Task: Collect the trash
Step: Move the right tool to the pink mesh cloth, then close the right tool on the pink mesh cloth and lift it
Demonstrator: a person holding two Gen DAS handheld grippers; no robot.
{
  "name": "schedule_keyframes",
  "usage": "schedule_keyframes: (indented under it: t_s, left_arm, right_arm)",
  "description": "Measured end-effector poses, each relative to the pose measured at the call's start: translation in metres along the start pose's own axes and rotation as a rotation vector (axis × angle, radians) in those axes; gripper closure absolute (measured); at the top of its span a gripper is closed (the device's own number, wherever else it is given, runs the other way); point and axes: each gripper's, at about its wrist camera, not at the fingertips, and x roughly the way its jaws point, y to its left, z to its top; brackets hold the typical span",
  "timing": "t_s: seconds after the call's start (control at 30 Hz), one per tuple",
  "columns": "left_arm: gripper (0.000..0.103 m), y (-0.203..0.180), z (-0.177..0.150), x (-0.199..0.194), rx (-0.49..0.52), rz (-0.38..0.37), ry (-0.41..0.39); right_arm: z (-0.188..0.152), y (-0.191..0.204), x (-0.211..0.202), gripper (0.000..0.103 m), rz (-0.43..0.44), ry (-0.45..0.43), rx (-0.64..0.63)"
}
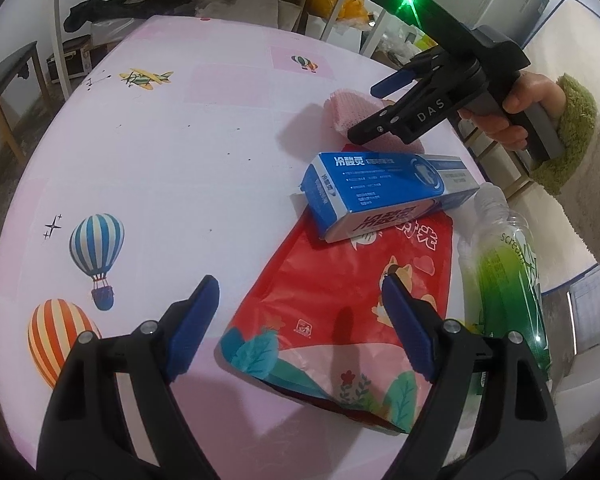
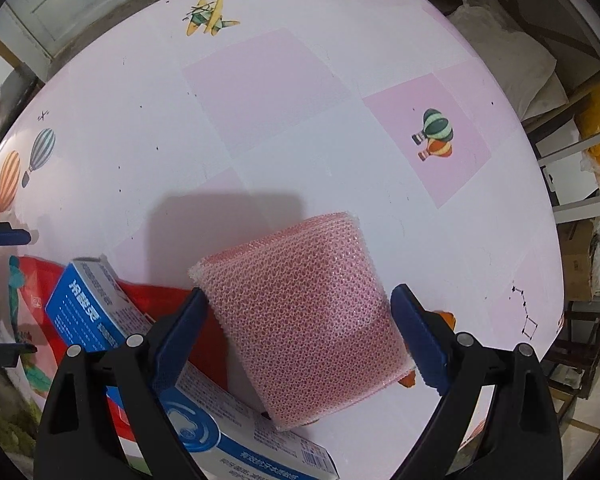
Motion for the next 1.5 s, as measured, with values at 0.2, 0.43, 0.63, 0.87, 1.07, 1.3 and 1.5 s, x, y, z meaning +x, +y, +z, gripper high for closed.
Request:
schedule_keyframes:
  t_s: [0.2, 0.43, 0.63, 0.87, 1.07, 1.3, 1.5]
  left_arm:
    - [0.024, 0.003, 0.0, 0.0, -0.007, 0.001, -0.005]
    - [0.024, 0.006, -0.002, -0.001, -0.015, -0.005, -0.008]
    - [0.024, 0.008, -0.004, -0.002, -0.02, 0.0, -0.01]
    - [0.024, 0.014, -0.007, -0.01, -0.027, 0.01, -0.024]
    - [0.024, 0.018, -0.008, -0.018, -0.041, 0.005, -0.049]
    - [0.024, 0.019, -0.013, -0.03, -0.046, 0.002, -0.079]
    - [0.024, 0.025, -0.02, -0.042, -0.058, 0.023, -0.1]
  right_arm:
    - [0.019, 0.003, -0.005, 0.017, -0.006, -0.026, 0.001]
    - [0.039, 0.015, -0.017, 0.017, 0.002, -0.073, -0.017]
    - [0.067, 0.036, -0.028, 0.017, 0.05, -0.139, -0.038]
    - [0.075, 0.058, -0.055, 0.017, 0.12, -0.233, -0.026]
    - [0.047, 0.02, -0.08, 0.017, 0.146, -0.284, 0.154]
    - [0.002, -0.05, -0.079, 0.017, 0.109, -0.248, 0.502]
    - [-0.016, -0.075, -0.052, 0.017, 0.123, -0.166, 0.686]
